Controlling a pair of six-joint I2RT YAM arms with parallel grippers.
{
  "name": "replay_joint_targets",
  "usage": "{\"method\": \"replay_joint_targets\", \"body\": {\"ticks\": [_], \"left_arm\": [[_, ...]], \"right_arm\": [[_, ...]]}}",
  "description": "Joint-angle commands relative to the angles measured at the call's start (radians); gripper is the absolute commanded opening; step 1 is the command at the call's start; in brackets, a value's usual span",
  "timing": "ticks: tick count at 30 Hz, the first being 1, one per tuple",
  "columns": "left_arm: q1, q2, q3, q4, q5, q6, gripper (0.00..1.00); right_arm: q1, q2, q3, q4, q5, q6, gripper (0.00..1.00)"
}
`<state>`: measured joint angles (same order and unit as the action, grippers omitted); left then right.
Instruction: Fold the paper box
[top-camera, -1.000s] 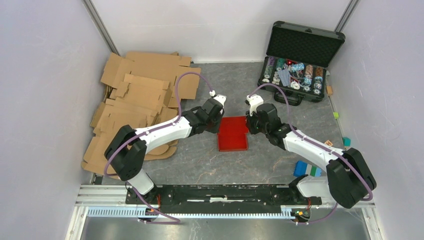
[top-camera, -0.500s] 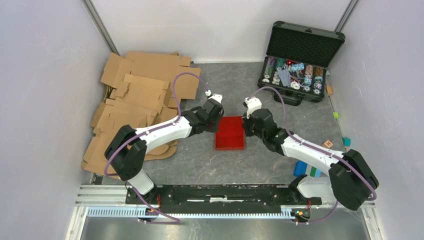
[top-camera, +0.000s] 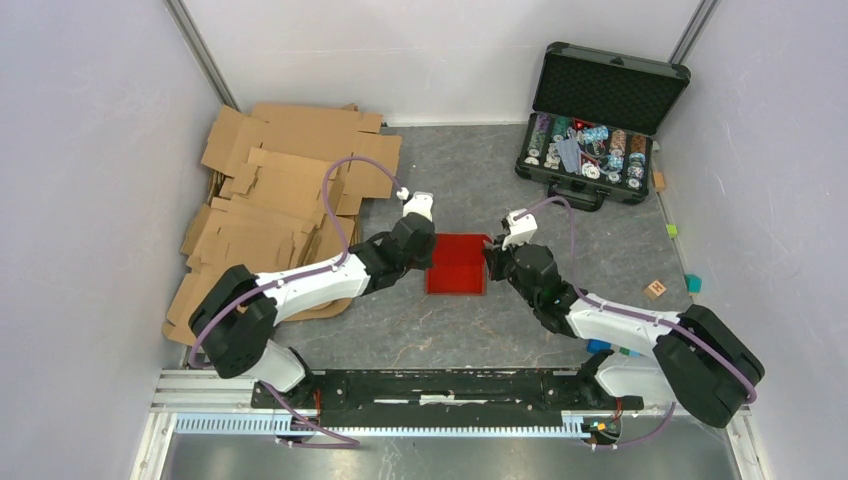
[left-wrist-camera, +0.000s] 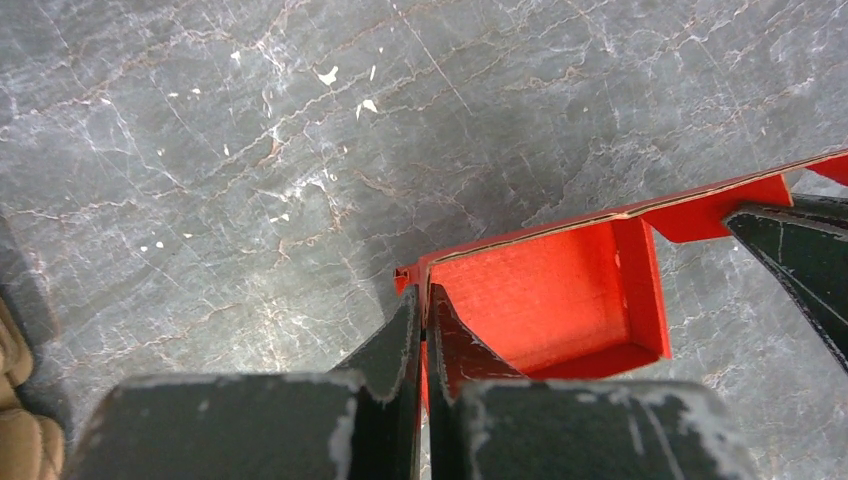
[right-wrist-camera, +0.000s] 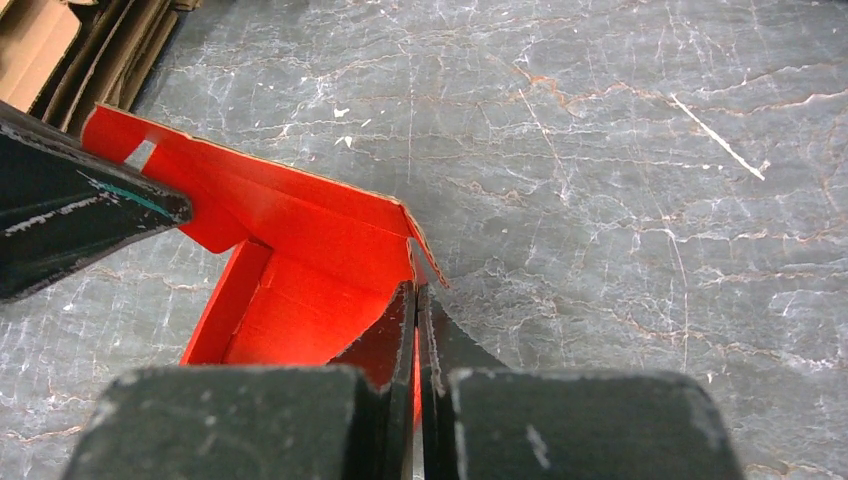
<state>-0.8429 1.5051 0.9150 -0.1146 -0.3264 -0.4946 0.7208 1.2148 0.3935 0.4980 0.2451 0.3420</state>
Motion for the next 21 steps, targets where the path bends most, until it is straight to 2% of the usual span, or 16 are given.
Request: {"method": "replay_joint_targets", "body": {"ticks": [1,17,21], "left_arm": [[-0.019,-0.02,-0.054,0.198,-0.041,-0.069,0.02],[-0.028,0.058,-0.08,0.216,-0.011,-0.152,0.02],[-0.028,0.057,-0.063,0.189,-0.002,-0.151,0.02]], "right_arm": [[0.026,0.022,-0.037,0.193,0.048,0.045,0.0],[0.097,0.096,-0.011,0.137,0.163,0.142,0.0],[0.107,0.119,0.044,0.073,0.171,0.148,0.0]]}}
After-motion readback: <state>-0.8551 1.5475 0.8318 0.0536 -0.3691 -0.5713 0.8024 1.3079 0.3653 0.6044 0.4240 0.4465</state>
